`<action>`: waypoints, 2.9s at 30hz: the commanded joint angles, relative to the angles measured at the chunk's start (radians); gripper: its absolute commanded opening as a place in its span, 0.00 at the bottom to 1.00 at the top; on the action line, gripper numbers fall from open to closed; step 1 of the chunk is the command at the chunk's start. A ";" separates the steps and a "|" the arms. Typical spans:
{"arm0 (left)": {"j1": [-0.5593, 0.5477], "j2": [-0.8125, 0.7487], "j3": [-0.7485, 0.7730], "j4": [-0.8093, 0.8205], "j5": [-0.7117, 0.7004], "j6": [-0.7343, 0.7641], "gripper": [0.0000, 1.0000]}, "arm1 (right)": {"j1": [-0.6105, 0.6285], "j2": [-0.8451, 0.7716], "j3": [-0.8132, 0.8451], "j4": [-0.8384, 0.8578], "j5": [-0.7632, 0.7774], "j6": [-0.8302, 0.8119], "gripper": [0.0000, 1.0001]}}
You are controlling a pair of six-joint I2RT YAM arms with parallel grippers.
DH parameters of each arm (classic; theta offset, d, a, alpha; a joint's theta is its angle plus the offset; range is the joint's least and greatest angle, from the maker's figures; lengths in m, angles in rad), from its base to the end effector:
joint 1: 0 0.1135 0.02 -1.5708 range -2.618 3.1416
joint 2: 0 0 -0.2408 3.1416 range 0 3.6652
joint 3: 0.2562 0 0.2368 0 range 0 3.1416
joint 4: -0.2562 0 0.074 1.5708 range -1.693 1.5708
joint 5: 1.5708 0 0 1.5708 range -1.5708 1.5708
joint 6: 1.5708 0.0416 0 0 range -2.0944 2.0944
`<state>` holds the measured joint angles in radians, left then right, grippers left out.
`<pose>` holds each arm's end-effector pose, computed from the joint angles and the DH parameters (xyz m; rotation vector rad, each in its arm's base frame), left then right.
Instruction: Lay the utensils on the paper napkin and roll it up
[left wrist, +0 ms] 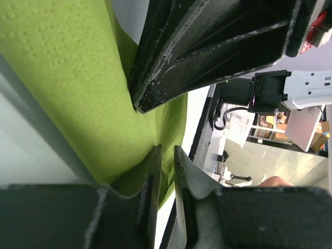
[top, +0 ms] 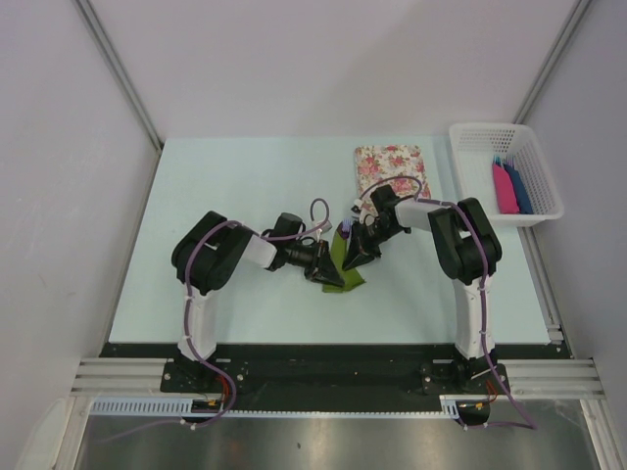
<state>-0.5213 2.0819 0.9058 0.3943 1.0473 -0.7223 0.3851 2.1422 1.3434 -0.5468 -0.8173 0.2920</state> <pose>0.2843 -0.2048 0.0684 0.3484 2.5569 -1.7861 0.3370 0.1693 0.0939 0.2677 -2.7950 -1.2508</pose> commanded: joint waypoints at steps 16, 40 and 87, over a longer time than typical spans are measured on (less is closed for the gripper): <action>0.010 0.041 -0.015 -0.032 -0.073 0.034 0.22 | -0.038 0.048 0.184 0.024 0.274 -0.010 0.36; 0.012 0.046 -0.024 -0.008 -0.089 0.023 0.22 | -0.003 0.044 0.137 -0.021 0.268 0.010 0.39; 0.334 -0.466 0.125 -0.295 -0.355 0.420 1.00 | -0.012 -0.105 0.091 0.268 0.127 0.144 0.00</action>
<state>-0.2028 1.6802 1.0328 0.1555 0.7433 -0.3912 0.3676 2.1223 1.4269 -0.3374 -0.6941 0.4259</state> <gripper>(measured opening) 0.996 0.018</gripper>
